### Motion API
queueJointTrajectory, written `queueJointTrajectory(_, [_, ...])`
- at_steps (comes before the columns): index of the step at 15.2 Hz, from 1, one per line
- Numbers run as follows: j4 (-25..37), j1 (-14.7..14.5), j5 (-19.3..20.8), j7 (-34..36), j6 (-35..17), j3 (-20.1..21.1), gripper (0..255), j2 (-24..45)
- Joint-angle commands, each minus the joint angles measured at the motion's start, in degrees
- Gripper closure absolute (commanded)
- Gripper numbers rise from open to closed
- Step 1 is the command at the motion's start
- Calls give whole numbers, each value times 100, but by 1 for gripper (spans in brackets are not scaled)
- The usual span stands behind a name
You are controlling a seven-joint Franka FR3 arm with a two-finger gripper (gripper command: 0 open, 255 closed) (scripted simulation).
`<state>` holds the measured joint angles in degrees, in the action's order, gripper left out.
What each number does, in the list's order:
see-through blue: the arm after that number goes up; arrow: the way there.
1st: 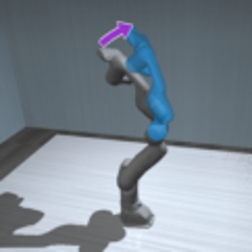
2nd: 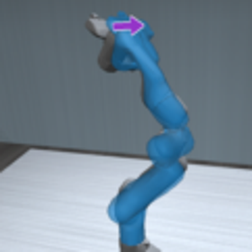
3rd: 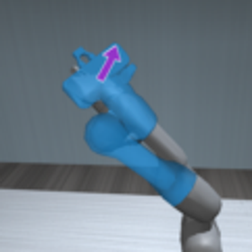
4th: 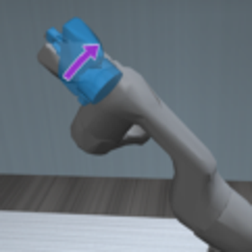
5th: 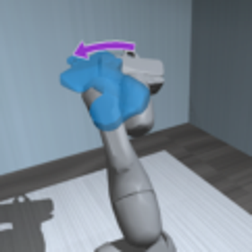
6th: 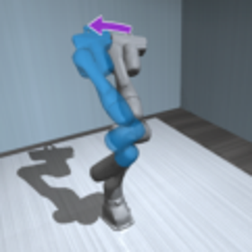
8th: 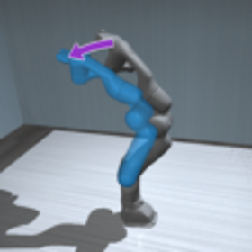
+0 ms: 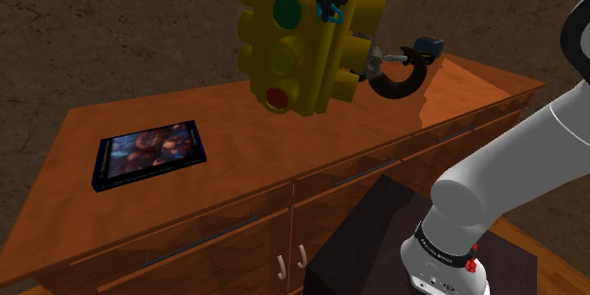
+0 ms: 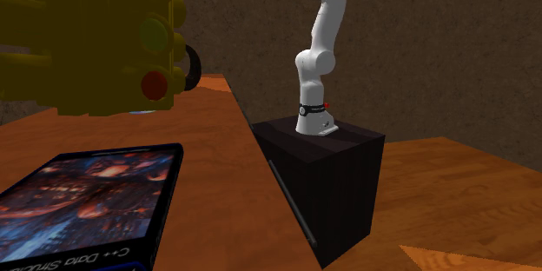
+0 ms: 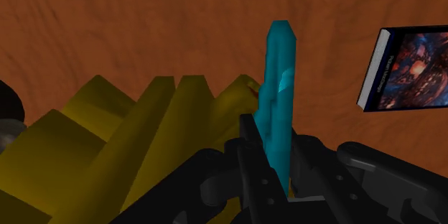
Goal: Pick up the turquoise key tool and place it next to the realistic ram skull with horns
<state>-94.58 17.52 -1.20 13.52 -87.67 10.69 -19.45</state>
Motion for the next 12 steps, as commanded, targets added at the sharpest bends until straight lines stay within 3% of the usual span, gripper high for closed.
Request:
queueJointTrajectory(1, [-72, 75, -5, -294, 3, -211, 255, -77])
queueJointTrajectory(12, [17, 518, 50, -1881, -15, -1372, 255, 50])
